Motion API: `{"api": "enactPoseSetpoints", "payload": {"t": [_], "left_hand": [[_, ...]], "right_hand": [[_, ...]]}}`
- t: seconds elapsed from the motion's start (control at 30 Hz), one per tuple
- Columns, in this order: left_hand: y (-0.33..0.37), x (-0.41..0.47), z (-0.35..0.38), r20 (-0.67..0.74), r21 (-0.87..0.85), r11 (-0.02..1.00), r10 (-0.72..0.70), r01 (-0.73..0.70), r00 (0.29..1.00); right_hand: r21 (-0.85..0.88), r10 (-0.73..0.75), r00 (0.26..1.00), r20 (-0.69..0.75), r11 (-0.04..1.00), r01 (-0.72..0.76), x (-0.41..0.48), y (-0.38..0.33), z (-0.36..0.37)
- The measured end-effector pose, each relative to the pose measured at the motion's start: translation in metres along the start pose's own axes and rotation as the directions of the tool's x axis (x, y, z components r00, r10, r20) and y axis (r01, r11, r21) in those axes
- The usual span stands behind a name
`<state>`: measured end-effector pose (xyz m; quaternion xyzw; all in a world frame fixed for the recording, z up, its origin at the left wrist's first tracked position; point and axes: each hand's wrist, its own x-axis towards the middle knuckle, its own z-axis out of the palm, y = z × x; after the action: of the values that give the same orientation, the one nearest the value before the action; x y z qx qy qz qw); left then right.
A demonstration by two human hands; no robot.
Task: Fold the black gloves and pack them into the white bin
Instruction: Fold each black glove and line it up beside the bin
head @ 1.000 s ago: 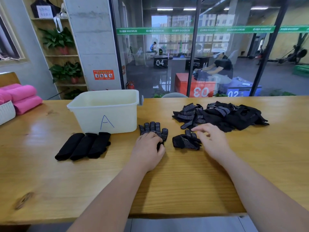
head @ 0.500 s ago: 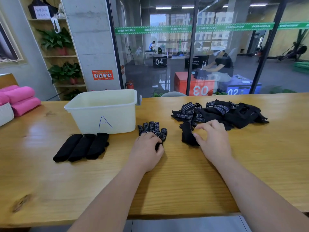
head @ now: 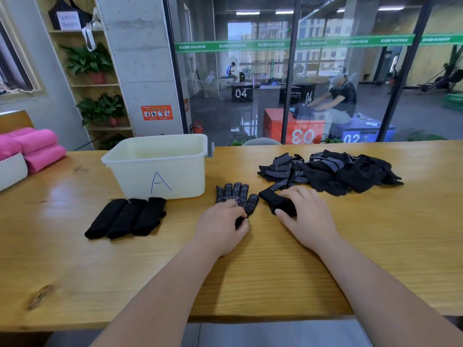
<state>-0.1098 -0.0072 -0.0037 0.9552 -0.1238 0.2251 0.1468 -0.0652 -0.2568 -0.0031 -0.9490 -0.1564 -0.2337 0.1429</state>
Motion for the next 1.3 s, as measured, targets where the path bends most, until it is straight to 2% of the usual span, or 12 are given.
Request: {"api": "enactPoseSetpoints", "payload": {"t": [0.07, 0.13, 0.2, 0.3, 0.47, 0.6, 0.8, 0.93, 1.07, 1.17, 1.23, 1.3], "left_hand": [[0.001, 0.001, -0.005, 0.027, 0.022, 1.0, 0.006, -0.007, 1.0], [0.003, 0.001, -0.01, 0.065, 0.055, 0.998, 0.015, -0.018, 0.998], [0.007, -0.004, -0.013, 0.079, 0.088, 0.995, 0.032, -0.039, 0.996], [0.013, -0.018, -0.01, 0.021, 0.059, 0.998, 0.037, -0.038, 0.999], [0.01, -0.024, -0.004, -0.05, -0.025, 0.999, 0.045, -0.046, 0.998], [0.01, -0.021, -0.006, -0.031, -0.111, 0.994, -0.017, 0.014, 0.999], [0.005, -0.018, -0.005, 0.077, -0.13, 0.988, -0.068, 0.077, 0.995], [0.004, -0.018, -0.005, 0.098, -0.153, 0.983, -0.087, 0.102, 0.991], [0.004, -0.019, -0.005, 0.088, -0.158, 0.984, -0.075, 0.088, 0.993], [0.005, -0.021, -0.006, 0.068, -0.156, 0.985, -0.061, 0.071, 0.996], [0.005, -0.02, -0.007, 0.065, -0.158, 0.985, -0.058, 0.067, 0.996], [0.005, -0.019, -0.007, 0.067, -0.146, 0.987, -0.054, 0.063, 0.996]], "right_hand": [[-0.018, -0.053, 0.993, 0.109, 0.998, 0.055, 0.0, -0.002, 0.0], [-0.015, -0.065, 0.989, 0.129, 0.998, 0.068, 0.0, -0.003, -0.002], [-0.005, -0.064, 0.995, 0.083, 0.998, 0.065, 0.0, -0.002, -0.005], [0.046, -0.095, 0.995, 0.023, 0.994, 0.094, -0.003, -0.001, -0.007], [0.244, -0.085, 0.994, -0.073, 0.964, 0.1, -0.003, -0.001, -0.016], [0.537, 0.055, 0.993, -0.109, 0.843, 0.012, 0.01, -0.014, -0.053], [0.717, 0.067, 0.992, 0.104, 0.687, -0.121, 0.035, -0.024, -0.113], [0.697, 0.09, 0.987, 0.137, 0.699, -0.16, 0.046, -0.023, -0.12], [0.665, 0.138, 0.987, -0.08, 0.746, -0.05, 0.054, -0.022, -0.132], [0.722, 0.1, 0.979, -0.179, 0.69, 0.061, 0.047, -0.023, -0.138], [0.695, 0.031, 0.99, -0.139, 0.715, 0.075, 0.031, -0.022, -0.128], [0.57, -0.071, 0.997, -0.014, 0.819, 0.067, 0.013, -0.013, -0.102]]}}
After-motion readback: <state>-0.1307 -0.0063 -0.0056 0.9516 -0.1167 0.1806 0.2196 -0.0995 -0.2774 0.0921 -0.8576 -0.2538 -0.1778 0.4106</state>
